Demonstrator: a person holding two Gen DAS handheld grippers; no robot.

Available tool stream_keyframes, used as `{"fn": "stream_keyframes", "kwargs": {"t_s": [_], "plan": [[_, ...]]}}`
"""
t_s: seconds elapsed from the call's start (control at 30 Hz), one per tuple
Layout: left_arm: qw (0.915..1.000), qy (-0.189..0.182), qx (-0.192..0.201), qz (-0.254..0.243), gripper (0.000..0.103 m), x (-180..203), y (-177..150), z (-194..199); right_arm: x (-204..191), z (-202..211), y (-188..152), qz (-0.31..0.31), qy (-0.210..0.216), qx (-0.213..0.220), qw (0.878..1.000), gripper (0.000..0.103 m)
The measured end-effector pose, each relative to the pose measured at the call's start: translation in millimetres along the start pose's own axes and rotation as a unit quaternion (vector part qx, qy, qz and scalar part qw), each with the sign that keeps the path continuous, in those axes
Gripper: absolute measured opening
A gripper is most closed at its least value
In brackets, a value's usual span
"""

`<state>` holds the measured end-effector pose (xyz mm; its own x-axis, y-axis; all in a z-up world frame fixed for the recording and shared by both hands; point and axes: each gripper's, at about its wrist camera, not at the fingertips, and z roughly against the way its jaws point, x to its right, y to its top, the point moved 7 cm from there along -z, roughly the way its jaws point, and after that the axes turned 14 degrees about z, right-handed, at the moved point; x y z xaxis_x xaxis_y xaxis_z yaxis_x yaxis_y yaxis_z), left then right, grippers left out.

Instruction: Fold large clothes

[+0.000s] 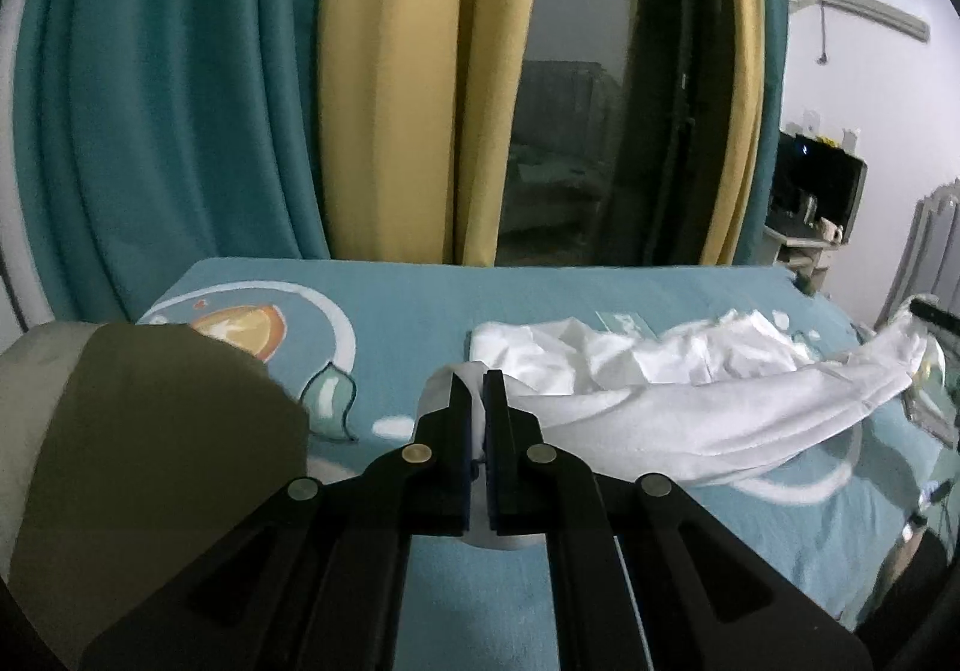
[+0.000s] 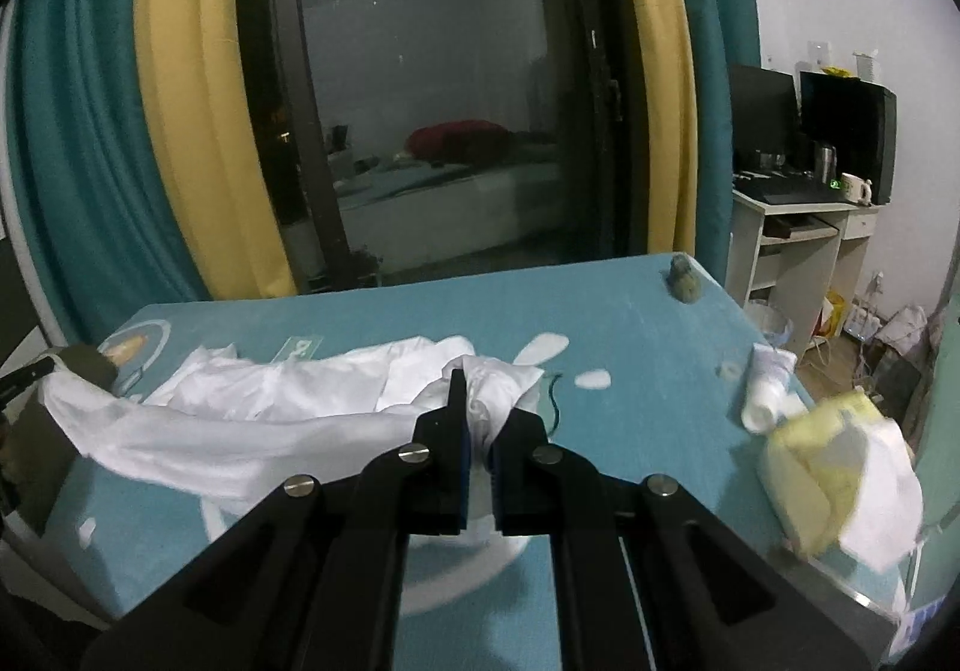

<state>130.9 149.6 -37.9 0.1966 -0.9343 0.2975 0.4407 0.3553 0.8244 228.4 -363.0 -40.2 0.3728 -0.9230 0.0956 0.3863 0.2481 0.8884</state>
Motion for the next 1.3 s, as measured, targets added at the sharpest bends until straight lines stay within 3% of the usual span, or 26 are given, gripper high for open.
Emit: {"fn": "stream_keyframes", "kwargs": {"t_s": [0.17,0.47,0.7,0.77,0.83,0.87,0.9,0.97,1.03,1.17,1.27,1.3], "plan": [[0.9998,-0.008,-0.008,0.016,0.004,-2,23,-48,12,-47,16,-0.002,-0.001,-0.015,1.0,0.005],[0.9964,0.004,-0.064,0.055,0.004,-16,37,-157,26,-147,17,-0.011,0.004,-0.076,0.997,0.005],[0.9775,0.014,-0.158,0.139,0.005,-40,18,-236,36,-219,-3,-0.021,-0.007,-0.153,0.988,0.006],[0.9742,0.027,-0.174,0.141,0.016,-44,12,-247,38,-230,-13,-0.029,-0.013,-0.18,0.983,0.008],[0.9732,0.041,-0.167,0.153,0.054,-52,15,-243,40,-233,-19,-0.042,-0.011,-0.195,0.98,0.014],[0.9737,0.042,-0.157,0.16,0.06,-56,18,-237,43,-230,-20,-0.05,-0.016,-0.199,0.979,0.023],[0.9743,0.044,-0.146,0.166,0.063,-61,22,-229,46,-224,-20,-0.057,-0.021,-0.196,0.979,0.029],[0.9762,0.049,-0.132,0.165,0.063,-68,26,-207,51,-200,-18,-0.08,-0.028,-0.174,0.981,0.055],[0.9781,0.046,-0.128,0.158,0.063,-69,22,-186,54,-176,-19,-0.108,-0.022,-0.153,0.982,0.066],[0.9744,0.024,-0.166,0.149,0.063,-60,-15,-152,36,-136,-42,-0.155,0.062,-0.142,0.976,0.067],[0.9652,0.009,-0.217,0.146,0.062,-47,-54,-143,8,-126,-72,-0.162,0.118,-0.17,0.965,0.067],[0.9723,0.014,-0.197,0.126,0.065,-41,-57,-138,-3,-126,-82,-0.157,0.128,-0.179,0.963,0.067]]}}
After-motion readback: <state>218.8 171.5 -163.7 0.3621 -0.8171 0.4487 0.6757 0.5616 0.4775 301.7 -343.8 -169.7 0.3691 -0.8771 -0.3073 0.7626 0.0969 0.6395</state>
